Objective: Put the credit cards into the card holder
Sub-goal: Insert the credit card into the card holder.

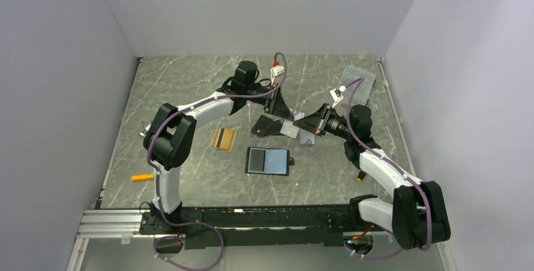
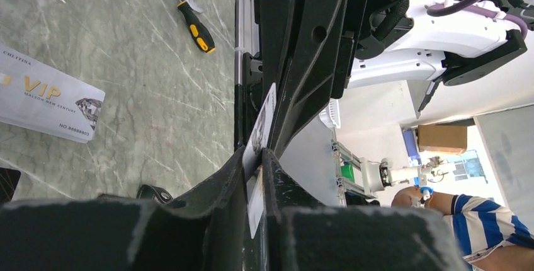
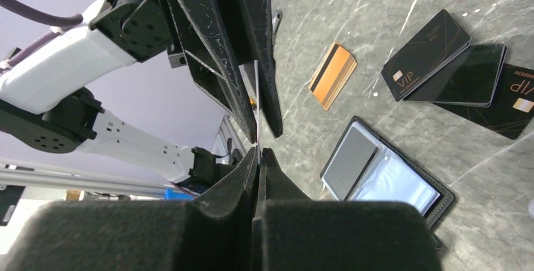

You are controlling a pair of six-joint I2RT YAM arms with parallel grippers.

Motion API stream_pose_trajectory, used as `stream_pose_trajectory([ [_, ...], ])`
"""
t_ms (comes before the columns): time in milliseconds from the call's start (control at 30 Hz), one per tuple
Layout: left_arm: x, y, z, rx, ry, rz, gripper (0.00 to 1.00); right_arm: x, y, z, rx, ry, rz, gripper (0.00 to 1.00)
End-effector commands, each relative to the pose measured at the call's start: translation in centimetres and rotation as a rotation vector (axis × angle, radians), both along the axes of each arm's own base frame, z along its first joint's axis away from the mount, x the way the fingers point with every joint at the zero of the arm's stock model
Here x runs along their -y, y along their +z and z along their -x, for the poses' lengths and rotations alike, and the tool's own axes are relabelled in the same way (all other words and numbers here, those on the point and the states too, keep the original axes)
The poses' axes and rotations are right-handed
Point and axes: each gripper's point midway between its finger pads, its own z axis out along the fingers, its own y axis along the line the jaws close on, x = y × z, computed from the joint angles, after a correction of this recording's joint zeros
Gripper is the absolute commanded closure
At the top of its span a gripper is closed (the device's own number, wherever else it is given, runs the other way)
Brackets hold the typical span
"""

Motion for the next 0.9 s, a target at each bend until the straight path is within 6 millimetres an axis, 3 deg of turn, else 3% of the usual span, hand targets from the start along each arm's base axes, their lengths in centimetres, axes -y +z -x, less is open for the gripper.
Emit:
stream_pose_trajectory([
  [0,-1.3,2.2,0.4,0.079,-0.003,0.029,0.74,0.7,1.0,-0.1,0.063,-0.038,0.040,1.00],
  [200,-3.7,0.6,0.3,0.158,0.046,-0.096,0.41,1.6,-2.2,0.7,-0.034,-0.037,0.128,1.00],
  [267,-4.6,-0.6,0.3,0.202,0.056,-0.172,0.36,1.6,-3.7,1.3,-0.089,-0.026,0.155,1.00],
  [333,-5.7,-2.5,0.3,0.238,0.065,-0.265,0.37,1.4,-5.2,2.0,-0.125,-0.018,0.205,1.00],
  [567,-11.9,-11.6,0.8,0.360,0.057,-0.657,0.54,-0.8,-9.2,4.1,-0.212,0.021,0.341,1.00],
  [700,-14.4,-14.4,1.5,0.396,0.056,-0.777,0.57,-0.3,-11.5,4.6,-0.258,0.001,0.461,1.00],
  [867,-15.3,-16.0,2.4,0.407,0.059,-0.823,0.60,0.4,-13.1,4.9,-0.290,-0.024,0.531,1.00],
])
